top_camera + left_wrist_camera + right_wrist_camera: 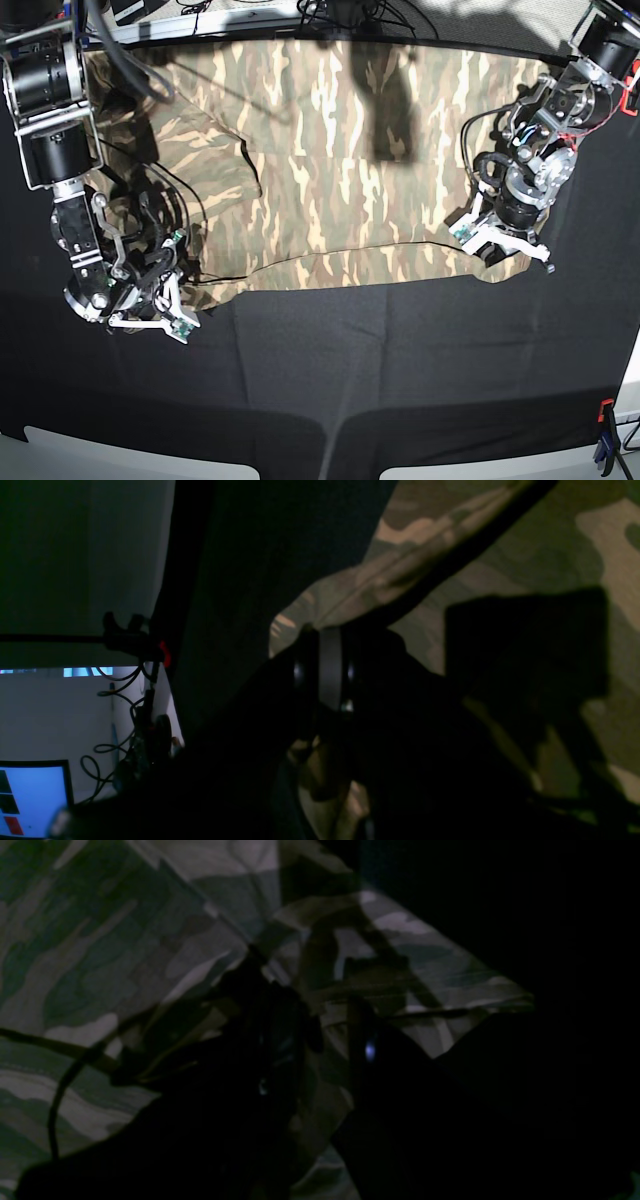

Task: Layout the t-shirt on the table in an organized manner, then fold the t-shirt properly
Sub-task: 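Hold both side edges and adjust the right gripper's grip on the fabric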

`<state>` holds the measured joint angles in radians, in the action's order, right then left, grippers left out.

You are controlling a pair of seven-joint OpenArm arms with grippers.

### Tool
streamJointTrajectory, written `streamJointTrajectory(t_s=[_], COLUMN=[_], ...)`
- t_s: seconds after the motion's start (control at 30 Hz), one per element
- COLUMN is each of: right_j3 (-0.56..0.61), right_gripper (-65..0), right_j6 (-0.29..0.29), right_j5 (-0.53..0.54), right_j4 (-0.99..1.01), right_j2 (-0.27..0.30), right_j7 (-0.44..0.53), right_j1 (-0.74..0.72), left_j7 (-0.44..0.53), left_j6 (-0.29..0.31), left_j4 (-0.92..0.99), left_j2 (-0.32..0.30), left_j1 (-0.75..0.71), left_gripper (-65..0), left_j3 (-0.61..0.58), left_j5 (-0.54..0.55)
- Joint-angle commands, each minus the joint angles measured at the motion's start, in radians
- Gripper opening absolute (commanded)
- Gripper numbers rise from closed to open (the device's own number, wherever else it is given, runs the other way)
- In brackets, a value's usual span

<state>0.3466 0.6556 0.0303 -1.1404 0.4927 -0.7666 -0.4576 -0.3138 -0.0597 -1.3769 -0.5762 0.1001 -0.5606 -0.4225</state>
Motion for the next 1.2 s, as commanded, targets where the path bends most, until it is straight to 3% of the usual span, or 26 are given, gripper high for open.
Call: streamJointTrajectory(t_s=[0.0, 0.4, 0.57, 0.77, 1.03, 1.17], right_j3=[-0.006, -0.006, -0.006, -0.006, -0.006, -0.006], right_gripper=[-49.3, -54.1, -65.0, -65.0, -65.0, -65.0], right_j6=[0.004, 0.003, 0.003, 0.001, -0.001, 0.001], right_j5=[0.000, -0.027, -0.030, -0.076, -0.068, -0.011], right_j4=[-0.013, -0.013, -0.013, -0.013, -0.016, -0.019], right_j2=[0.003, -0.016, -0.016, -0.014, -0.013, -0.010], right_j7=[0.011, 0.011, 0.013, 0.071, -0.002, -0.020], right_j1=[-0.033, -0.033, -0.033, -0.058, -0.107, -0.107], left_j7=[0.015, 0.008, 0.008, 0.008, 0.007, -0.014], left_j6=[-0.019, -0.019, -0.019, -0.019, -0.019, -0.020], left_j4=[-0.014, -0.014, -0.014, -0.014, -0.014, -0.015], left_j2=[-0.011, -0.011, -0.011, -0.011, -0.011, -0.011], left_j1=[0.016, 0.016, 0.016, 0.017, 0.016, 0.016], left_gripper=[-65.0, -65.0, -65.0, -65.0, -65.0, -65.0], left_j3=[0.010, 0.010, 0.010, 0.010, 0.010, 0.010], left_j5=[-0.009, 0.039, 0.039, 0.038, 0.039, -0.006])
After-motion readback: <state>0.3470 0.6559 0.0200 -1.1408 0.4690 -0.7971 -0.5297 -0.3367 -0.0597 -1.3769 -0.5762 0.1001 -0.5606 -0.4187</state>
